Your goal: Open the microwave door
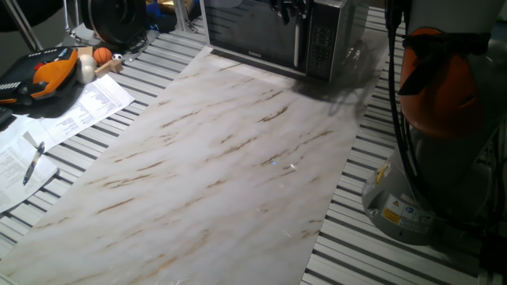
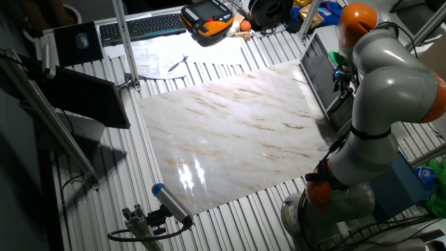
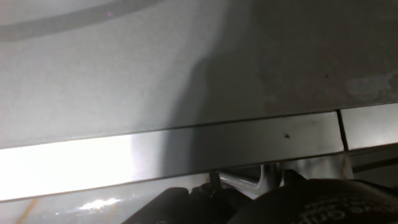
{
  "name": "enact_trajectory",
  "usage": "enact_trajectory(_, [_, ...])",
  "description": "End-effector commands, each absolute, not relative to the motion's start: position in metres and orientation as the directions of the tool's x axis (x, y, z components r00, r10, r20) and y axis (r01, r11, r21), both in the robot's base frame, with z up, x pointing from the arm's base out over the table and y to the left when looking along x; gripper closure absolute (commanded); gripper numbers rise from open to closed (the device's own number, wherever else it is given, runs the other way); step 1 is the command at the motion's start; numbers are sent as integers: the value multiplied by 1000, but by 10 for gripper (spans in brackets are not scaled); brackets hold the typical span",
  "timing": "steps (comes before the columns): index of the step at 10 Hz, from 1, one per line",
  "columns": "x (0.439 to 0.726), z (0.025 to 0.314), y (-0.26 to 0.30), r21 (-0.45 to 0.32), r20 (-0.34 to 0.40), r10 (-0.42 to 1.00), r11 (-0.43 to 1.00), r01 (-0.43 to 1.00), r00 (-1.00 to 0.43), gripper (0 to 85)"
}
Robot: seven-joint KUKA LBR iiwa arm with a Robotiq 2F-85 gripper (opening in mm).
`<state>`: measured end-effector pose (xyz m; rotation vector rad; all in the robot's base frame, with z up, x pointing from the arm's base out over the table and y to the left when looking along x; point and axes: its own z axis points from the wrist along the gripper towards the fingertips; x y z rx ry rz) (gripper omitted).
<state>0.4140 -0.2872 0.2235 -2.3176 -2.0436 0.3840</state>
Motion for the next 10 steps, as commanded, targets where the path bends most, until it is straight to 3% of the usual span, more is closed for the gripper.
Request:
enact_trajectory(1, [414, 224, -287, -184, -160, 981, -135, 974, 106, 510])
enact_trajectory(10, [414, 221, -288, -177, -151, 986, -99, 979, 72, 510])
